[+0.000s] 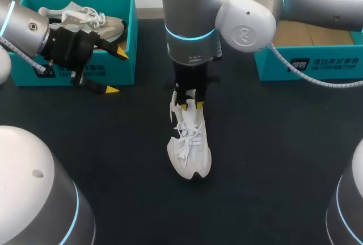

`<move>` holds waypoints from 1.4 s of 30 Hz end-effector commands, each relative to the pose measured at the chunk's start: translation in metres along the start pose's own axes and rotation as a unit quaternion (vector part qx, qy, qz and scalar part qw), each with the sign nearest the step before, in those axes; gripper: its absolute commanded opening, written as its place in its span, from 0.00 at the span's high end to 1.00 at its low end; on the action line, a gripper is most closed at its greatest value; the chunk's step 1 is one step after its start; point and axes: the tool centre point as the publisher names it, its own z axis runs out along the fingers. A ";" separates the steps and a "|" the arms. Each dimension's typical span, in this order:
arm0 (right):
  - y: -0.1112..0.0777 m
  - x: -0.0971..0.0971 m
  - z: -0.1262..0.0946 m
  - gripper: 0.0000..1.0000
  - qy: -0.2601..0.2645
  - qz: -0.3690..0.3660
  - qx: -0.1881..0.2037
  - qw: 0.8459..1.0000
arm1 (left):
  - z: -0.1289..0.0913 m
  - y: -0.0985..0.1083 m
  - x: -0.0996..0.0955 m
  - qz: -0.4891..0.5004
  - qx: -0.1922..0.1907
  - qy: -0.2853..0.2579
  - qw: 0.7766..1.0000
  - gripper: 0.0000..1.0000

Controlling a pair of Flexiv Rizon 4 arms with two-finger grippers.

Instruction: Take the shoe out of the shoebox, open the shoe tongue, remove and reinsert the insole, then place the shoe into the shoebox

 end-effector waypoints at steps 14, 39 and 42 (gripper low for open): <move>0.045 0.003 -0.036 0.00 -0.004 -0.422 -0.040 0.906 | 0.000 0.000 0.000 0.000 -0.001 0.001 1.000 0.00; 0.077 -0.025 0.001 0.00 -0.043 -0.512 -0.023 0.857 | 0.000 0.000 0.000 0.000 -0.001 0.001 1.000 0.00; 0.088 -0.026 0.011 0.00 -0.037 -0.512 -0.028 0.857 | 0.000 0.000 0.000 0.000 -0.001 0.001 1.000 0.00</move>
